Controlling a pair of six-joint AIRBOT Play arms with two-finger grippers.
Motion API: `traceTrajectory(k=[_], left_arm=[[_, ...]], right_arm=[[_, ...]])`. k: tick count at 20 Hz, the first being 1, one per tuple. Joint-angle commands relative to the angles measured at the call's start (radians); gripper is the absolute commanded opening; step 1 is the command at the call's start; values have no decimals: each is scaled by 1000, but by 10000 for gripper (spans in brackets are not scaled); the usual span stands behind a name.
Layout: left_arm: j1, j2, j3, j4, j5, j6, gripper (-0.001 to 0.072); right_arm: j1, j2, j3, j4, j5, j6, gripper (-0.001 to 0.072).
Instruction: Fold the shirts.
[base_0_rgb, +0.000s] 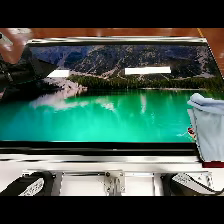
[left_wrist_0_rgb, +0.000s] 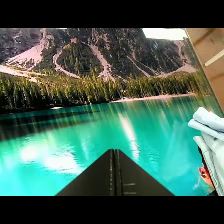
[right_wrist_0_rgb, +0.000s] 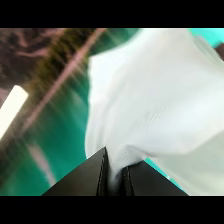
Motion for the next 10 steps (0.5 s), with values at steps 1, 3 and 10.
traceTrajectory(k=[1,3,10], left_arm=[[-1,0,-1,-3,4,0,35],[-1,0,-1,-3,4,1,35],[-1,0,0,-3,7,0,35]], right_arm=[[-55,3,2,-145,126,47,63],[-55,3,2,-181,219,57,63],[-56,25,-95,-611,428,135,63]])
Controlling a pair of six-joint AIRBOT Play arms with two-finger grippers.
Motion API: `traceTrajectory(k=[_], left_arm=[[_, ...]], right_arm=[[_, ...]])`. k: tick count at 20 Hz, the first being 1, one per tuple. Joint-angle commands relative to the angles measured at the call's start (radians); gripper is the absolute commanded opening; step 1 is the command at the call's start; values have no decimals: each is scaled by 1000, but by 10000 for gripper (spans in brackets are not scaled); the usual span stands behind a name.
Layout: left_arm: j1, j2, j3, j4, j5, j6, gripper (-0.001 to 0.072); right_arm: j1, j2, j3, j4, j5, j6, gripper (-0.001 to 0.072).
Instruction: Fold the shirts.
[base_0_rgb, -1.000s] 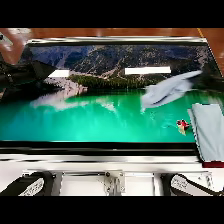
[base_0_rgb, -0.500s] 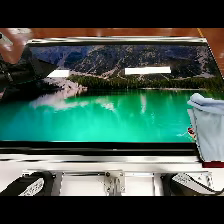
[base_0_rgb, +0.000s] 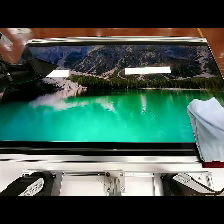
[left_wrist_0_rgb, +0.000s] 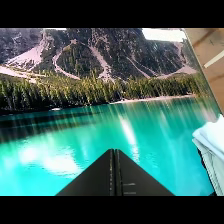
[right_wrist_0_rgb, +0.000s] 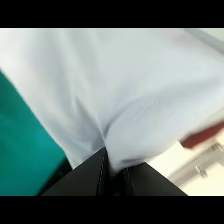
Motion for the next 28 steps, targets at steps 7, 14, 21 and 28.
traceTrajectory(k=[7,14,21,28], left_arm=[[-1,0,-1,0,7,0,35],[-40,-78,8,167,12,-79,34],[-366,-418,251,850,-432,-404,515],[-412,-449,282,962,-423,-438,663]], right_arm=[[-2,21,-271,-195,-195,47,680],[39,60,60,53,-307,-44,591],[645,75,69,-12,-294,13,595],[882,-25,55,-37,-214,81,677]])
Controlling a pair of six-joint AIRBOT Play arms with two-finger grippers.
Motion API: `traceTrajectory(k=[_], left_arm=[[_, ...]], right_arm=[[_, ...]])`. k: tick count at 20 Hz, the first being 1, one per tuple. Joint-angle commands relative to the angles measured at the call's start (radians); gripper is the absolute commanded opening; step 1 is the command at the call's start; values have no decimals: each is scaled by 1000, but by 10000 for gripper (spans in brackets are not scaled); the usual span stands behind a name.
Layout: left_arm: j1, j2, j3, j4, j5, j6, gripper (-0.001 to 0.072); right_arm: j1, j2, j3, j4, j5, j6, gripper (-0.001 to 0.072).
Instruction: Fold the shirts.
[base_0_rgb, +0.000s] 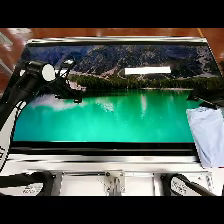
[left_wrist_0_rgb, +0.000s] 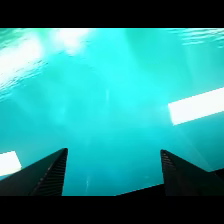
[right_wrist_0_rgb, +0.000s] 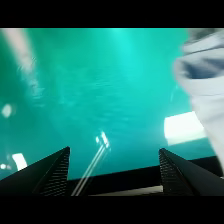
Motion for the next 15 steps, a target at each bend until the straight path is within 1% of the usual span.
traceTrajectory(k=[1,15], left_arm=[[-14,-16,14,63,-24,-20,663],[-14,-18,14,62,-24,-20,663]], right_arm=[[103,-23,-2,-13,23,19,677],[127,-23,-2,-11,23,19,677]])
